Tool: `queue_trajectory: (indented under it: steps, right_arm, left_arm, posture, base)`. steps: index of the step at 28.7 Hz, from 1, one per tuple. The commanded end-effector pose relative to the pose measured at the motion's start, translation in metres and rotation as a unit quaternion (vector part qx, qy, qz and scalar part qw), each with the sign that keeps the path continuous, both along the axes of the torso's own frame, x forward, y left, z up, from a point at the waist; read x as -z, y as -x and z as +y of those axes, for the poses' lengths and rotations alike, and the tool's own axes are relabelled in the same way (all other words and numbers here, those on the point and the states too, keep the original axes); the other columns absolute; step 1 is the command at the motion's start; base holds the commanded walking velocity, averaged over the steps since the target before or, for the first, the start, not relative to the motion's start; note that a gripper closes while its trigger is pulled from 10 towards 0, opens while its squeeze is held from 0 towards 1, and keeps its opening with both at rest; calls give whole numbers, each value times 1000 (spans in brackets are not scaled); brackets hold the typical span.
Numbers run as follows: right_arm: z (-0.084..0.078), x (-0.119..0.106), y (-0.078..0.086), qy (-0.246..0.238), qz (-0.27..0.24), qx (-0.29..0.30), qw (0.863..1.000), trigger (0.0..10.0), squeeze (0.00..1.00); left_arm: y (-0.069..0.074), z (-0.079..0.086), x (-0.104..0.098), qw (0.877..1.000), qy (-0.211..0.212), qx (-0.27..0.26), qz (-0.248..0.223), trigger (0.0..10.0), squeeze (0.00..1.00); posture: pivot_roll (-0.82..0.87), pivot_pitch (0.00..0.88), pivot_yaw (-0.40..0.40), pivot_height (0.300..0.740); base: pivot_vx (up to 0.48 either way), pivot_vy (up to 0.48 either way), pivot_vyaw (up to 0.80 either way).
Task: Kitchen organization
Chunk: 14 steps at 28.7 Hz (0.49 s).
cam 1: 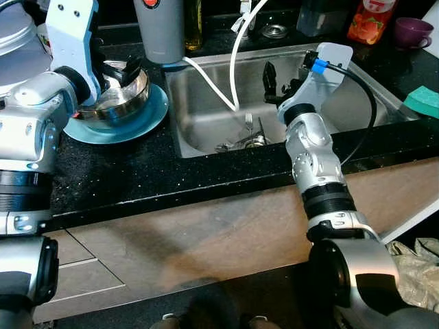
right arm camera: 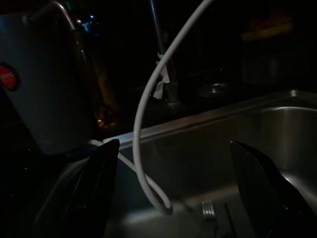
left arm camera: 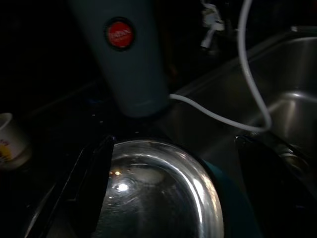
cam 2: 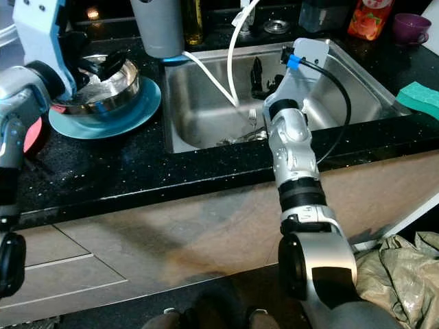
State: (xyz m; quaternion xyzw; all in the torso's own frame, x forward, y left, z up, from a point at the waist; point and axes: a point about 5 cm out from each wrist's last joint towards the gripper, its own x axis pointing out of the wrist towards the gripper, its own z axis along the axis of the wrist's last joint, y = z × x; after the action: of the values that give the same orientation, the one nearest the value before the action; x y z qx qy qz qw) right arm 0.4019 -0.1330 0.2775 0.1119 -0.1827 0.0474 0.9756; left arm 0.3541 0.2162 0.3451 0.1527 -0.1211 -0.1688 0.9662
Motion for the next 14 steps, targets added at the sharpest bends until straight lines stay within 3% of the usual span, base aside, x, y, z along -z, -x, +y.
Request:
queue_trajectory:
  steps: [1,4,8,14]
  right_arm:
    - [4,-1,2,0,1,-7,1000,10000,0]
    - [4,-3,3,1,0,-10,1000,10000,0]
    - [3,-3,5,5,-1,-13,1000,10000,0]
    - [7,-3,6,11,-2,-20,1000,10000,0]
  left_arm:
    - [3,5,7,998,-38,33,34,10000,0]
    - [-2,18,6,998,-41,-16,52,10000,0]
    - [-13,52,2,989,40,-133,48,10000,0]
    - [-23,63,28,970,131,-168,116,10000,0]
  posture:
    - [81,139,23,740]
    - [77,141,22,740]
    - [72,141,15,740]
    - [64,140,15,740]
  base:
    - [0,0,0]
    - [0,0,0]
    - [0,0,0]
    - [0,0,0]
